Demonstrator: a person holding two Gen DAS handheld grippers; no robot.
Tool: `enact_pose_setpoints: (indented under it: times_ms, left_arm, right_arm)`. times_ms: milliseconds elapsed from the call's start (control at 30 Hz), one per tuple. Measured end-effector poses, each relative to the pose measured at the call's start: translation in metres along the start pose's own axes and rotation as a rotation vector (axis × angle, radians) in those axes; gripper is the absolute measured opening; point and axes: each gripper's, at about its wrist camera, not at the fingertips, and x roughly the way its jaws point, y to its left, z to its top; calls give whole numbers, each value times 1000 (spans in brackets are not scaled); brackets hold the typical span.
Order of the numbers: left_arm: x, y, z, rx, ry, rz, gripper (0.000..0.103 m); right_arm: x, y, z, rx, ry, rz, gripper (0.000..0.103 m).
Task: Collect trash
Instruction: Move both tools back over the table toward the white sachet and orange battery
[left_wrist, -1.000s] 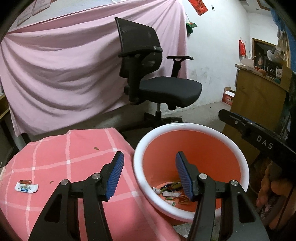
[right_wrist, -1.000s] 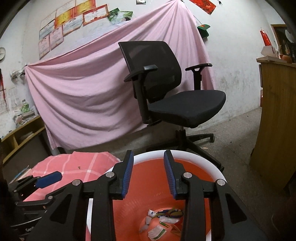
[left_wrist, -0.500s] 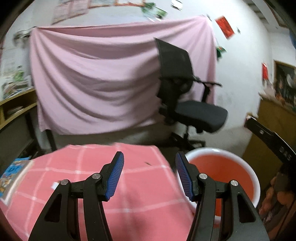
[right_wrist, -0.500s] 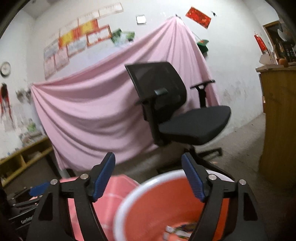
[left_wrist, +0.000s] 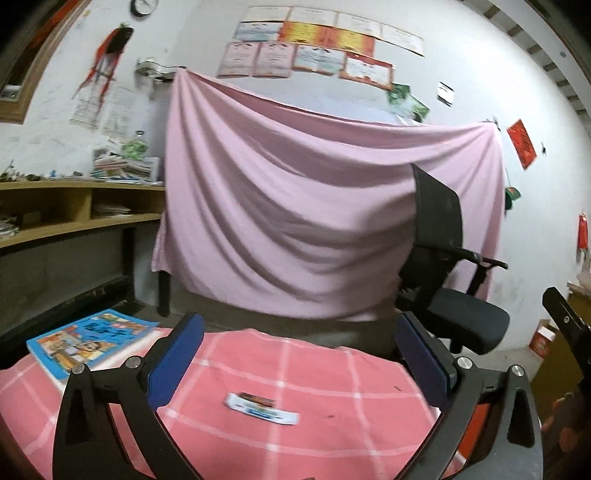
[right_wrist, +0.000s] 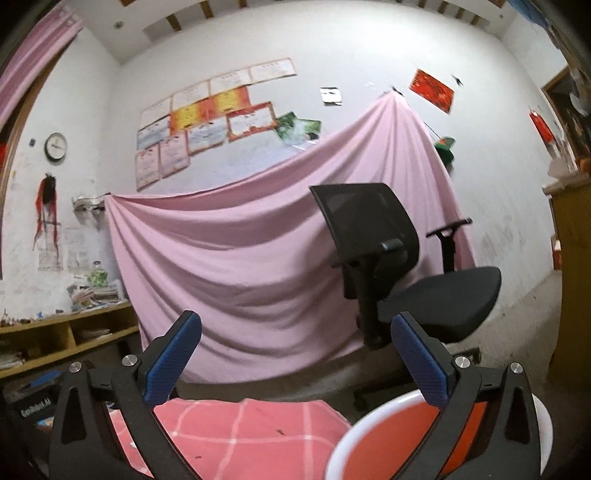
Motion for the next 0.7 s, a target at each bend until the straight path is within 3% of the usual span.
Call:
enact_pose_setpoints:
  times_ms: [200,700]
  left_arm:
    - [-11,34,0,4,-45,47,101]
    - [-10,78,-4,35,-66,126,101]
  right_arm:
    - [1,31,-8,-67,-18,49,103]
    - [10,91,-31,-188,12,146,103]
